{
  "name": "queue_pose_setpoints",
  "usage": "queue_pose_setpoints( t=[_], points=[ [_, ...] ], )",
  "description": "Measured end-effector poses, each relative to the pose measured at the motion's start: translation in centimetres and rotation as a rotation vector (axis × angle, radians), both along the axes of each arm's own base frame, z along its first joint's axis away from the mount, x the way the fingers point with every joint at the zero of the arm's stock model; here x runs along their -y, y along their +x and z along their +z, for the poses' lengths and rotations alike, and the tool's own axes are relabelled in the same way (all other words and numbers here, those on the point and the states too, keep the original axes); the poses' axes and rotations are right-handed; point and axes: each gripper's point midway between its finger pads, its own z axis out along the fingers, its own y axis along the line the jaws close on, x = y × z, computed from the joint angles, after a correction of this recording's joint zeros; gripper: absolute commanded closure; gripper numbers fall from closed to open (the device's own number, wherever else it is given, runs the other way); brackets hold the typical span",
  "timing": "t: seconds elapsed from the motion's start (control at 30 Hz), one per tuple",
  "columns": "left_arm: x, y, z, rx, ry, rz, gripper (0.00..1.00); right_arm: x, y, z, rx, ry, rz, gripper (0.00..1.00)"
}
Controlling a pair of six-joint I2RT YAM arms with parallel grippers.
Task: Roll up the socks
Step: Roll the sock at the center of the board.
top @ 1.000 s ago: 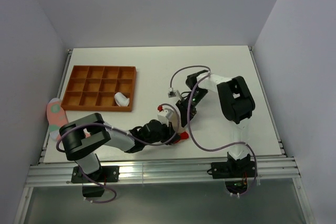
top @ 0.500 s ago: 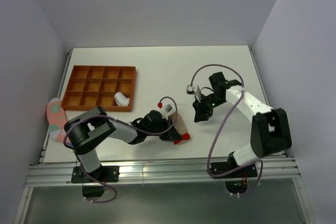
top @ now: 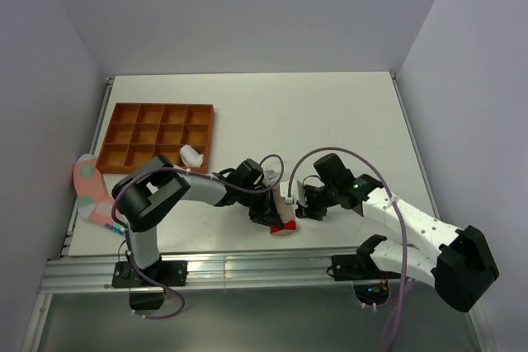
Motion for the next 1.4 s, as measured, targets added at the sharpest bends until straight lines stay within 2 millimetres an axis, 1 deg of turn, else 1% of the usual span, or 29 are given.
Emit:
queue_pose_setpoints(
  t=[0.1, 0.2, 0.27, 0.37, 0.47, 0.57, 0.7, 0.9, 1.1, 1.2, 1.3, 1.37, 1.4],
  points=[
    [-0.4, -0.1, -0.1, -0.061, 0.027, -0.011, 1.00, -0.7, -0.3, 0.5, 0.030, 0.017, 0.037, 0.48],
    [-1.0, -0.3, -0.1, -0.109, 0.053, -0.015, 1.00, -1.5, -1.3, 0.6, 0.036, 0.018, 0.087, 0.48],
    [-1.3, -0.3, -0.1, -0.138, 0.066, -0.017, 1.00, -2.1, -2.5, 0.2, 0.038, 0.008, 0.140, 0.48],
    [-1.5, -0.3, -0.2, -0.172, 0.079, -0.027, 1.00, -2.5, -4.3, -0.7, 0.025, -0.011, 0.207, 0.48],
    [-1.5, -0.3, -0.3, -0.200, 0.082, -0.039, 1.00, -2.7, -5.1, -1.0, 0.027, -0.026, 0.239, 0.48],
    [-1.4, -0.2, -0.3, -0.199, 0.080, -0.056, 1.00, -2.8, -5.5, -1.1, 0.031, -0.031, 0.253, 0.48],
    [-1.3, -0.2, -0.3, -0.198, 0.076, -0.076, 1.00, -3.2, -5.8, -1.3, 0.049, -0.038, 0.269, 0.48],
    [-1.3, -0.1, -0.2, -0.196, 0.077, -0.093, 1.00, -3.8, -6.1, -2.6, 0.070, -0.077, 0.286, 0.48],
    [-1.3, -0.1, -0.2, -0.196, 0.078, -0.094, 1.00, -4.5, -5.3, -3.4, 0.112, -0.109, 0.262, 0.49],
    [-1.3, -0.2, -0.2, -0.195, 0.074, -0.095, 1.00, -4.8, -4.7, -3.9, 0.130, -0.123, 0.241, 0.51],
    [-1.3, -0.2, -0.3, -0.191, 0.061, -0.095, 0.98, -4.4, -4.5, -4.9, 0.124, -0.151, 0.221, 0.56],
    [-1.4, -0.2, -0.2, -0.188, 0.050, -0.091, 0.95, -4.3, -4.4, -5.3, 0.126, -0.158, 0.214, 0.58],
    [-1.4, -0.3, -0.2, -0.186, 0.044, -0.089, 0.92, -4.3, -4.4, -5.4, 0.129, -0.158, 0.211, 0.59]
  ],
)
